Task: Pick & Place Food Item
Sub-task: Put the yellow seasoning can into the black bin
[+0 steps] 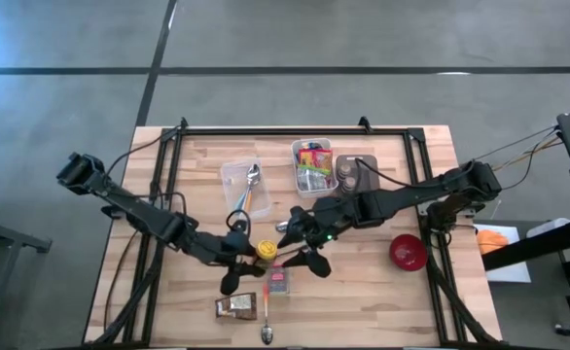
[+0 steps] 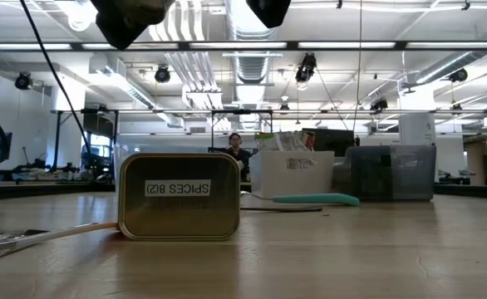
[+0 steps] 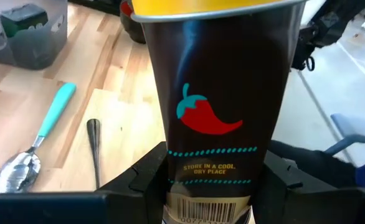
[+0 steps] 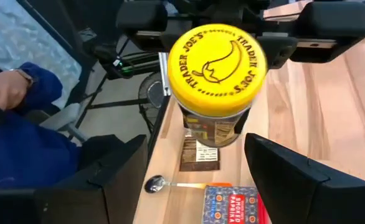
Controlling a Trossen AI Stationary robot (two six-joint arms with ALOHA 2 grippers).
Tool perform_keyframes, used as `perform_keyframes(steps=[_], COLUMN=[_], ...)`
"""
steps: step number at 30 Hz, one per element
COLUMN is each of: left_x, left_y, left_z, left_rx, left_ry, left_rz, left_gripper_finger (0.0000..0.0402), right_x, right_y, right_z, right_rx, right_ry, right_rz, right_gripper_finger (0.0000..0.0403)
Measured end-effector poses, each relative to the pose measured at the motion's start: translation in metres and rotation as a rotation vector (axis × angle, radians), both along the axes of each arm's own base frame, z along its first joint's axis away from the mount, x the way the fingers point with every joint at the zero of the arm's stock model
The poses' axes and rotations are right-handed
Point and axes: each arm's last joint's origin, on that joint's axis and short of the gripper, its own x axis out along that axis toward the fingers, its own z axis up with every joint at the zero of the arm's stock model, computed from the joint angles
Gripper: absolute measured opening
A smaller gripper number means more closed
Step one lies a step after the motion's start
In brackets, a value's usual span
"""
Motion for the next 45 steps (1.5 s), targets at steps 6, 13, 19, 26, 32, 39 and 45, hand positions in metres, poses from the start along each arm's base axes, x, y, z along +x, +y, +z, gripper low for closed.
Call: perform_keyframes(steps=[6,13,19,26,32,39,45], left_x=[0.006,0.010,0.012,0.015,0.018,0.021,0.033], left_y=[0.008,0.012,0.014,0.022,0.027,0.028,0.029], left_z=[-0.002,0.002,0.009,0.009,0.012,0.008,-0.001], left_rx=[-0.073,-0.127,-0.124,-0.134,-0.151,-0.153,-0.169], left_ry=[0.038,0.104,0.124,0.122,0.105,0.122,0.172], left_rz=[-0.032,-0.059,-0.067,-0.062,-0.072,-0.075,-0.099], left_gripper_finger=[0.0159,0.0159,0.0159,0.0159,0.0159,0.0159,0.0159], right_x=[0.001,0.002,0.002,0.003,0.009,0.013,0.021], right_y=[-0.005,-0.012,-0.012,-0.014,-0.015,-0.021,-0.020], right_z=[0.001,0.012,0.021,0.022,0.014,0.013,0.013], right_rx=[-0.005,-0.017,-0.014,-0.013,-0.014,-0.010,0.023], right_ry=[0.022,0.076,0.075,0.071,0.079,0.071,0.089], right_rz=[-0.011,-0.031,-0.032,-0.037,-0.042,-0.056,-0.038], right_gripper_finger=[0.0266,0.0266,0.0266,0.0266,0.0266,0.0266,0.0266])
